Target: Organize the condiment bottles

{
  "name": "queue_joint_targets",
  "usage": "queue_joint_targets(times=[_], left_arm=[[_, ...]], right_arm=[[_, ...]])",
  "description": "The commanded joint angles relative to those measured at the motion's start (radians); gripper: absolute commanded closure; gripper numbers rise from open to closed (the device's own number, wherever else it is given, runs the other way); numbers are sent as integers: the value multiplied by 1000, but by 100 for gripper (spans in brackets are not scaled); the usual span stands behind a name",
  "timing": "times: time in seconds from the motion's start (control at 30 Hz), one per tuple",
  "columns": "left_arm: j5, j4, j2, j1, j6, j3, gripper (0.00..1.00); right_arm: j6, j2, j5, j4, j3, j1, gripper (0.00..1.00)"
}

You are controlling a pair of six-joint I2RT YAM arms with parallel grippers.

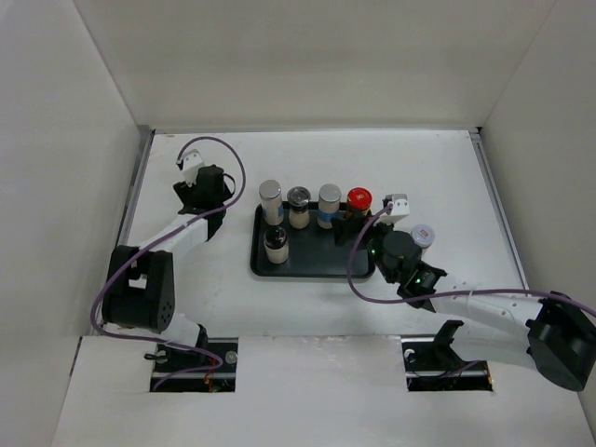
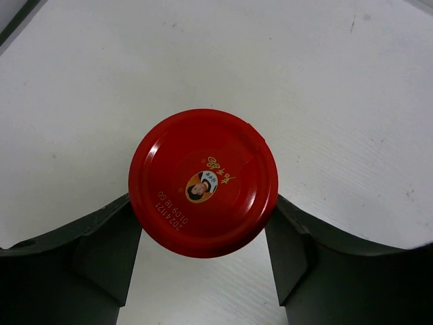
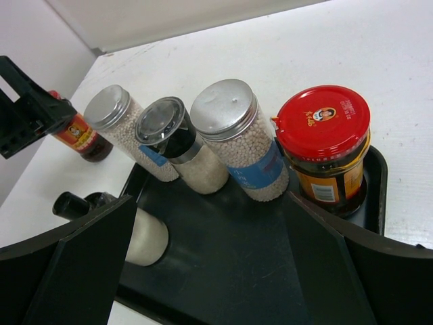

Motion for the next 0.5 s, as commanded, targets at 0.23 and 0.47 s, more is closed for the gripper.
queue_joint_targets(times=[0.23, 0.47], left_arm=[[-179, 109, -395, -124, 89, -77, 62], [-216, 49, -577, -306, 133, -41, 63]], right_arm=[[-14, -12, 1, 58, 18, 1, 4], [-20, -36, 9, 55, 12, 1, 4]])
